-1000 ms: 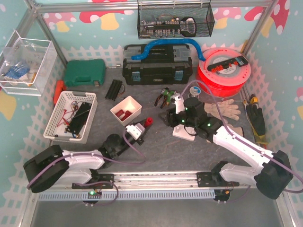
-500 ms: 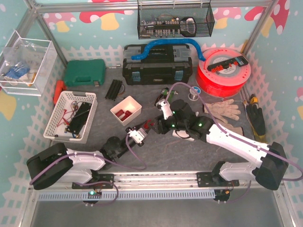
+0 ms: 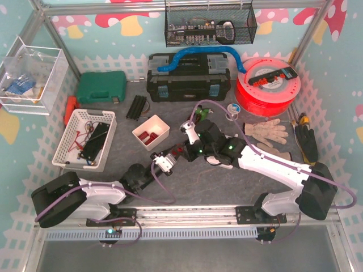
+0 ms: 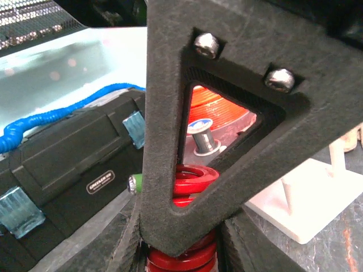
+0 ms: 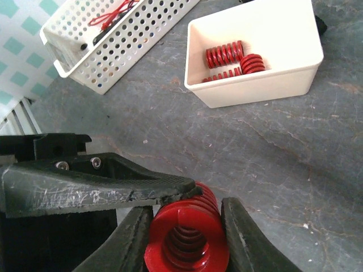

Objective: Install the large spring

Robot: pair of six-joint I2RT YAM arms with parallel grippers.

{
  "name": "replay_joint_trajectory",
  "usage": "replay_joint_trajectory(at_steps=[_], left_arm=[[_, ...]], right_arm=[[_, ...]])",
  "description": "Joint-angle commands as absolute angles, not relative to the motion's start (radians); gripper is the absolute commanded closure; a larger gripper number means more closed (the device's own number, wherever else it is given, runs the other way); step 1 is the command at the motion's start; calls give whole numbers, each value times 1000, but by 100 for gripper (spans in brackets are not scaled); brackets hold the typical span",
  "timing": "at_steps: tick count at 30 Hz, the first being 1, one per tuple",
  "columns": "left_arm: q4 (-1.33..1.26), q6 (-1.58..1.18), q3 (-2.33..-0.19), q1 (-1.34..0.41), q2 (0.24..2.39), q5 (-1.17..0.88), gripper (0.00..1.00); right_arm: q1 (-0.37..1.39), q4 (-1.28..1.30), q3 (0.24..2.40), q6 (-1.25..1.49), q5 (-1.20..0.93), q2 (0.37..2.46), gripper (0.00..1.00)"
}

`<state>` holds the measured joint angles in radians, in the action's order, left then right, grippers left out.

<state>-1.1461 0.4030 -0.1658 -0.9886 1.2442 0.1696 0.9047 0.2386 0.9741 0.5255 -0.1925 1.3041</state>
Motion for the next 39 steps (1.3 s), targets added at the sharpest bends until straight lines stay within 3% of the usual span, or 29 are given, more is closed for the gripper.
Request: replay_joint_trajectory(at_steps=[1, 5, 10, 13, 16, 19, 32, 39], left_arm=[[-1204, 418, -174, -999, 1224, 175, 95], [-1164, 391, -199, -999, 1235, 217, 76], [-1101, 320, -234, -995, 1241, 262, 56], [-1111, 290, -239, -981, 1251, 322, 34], [-1111, 266, -233, -959, 1242, 345, 29], [-1108, 225, -221, -932, 1217, 351, 14], [-1092, 201, -196, -894, 1141, 377, 14], [-1074, 202, -210, -894, 1155, 386, 14]], right_arm=[[909, 233, 983, 514, -172, 1318, 82], [910, 206, 965, 517, -144, 1297, 100], [908, 189, 923, 536, -8, 1244, 100], [902, 195, 905, 533, 91, 1210, 100], [880, 214, 885, 533, 202, 1167, 100], [812, 241, 864, 527, 256, 1133, 100], [378, 372, 817, 513, 259, 1138, 100], [264, 382, 813, 508, 165, 1173, 100]])
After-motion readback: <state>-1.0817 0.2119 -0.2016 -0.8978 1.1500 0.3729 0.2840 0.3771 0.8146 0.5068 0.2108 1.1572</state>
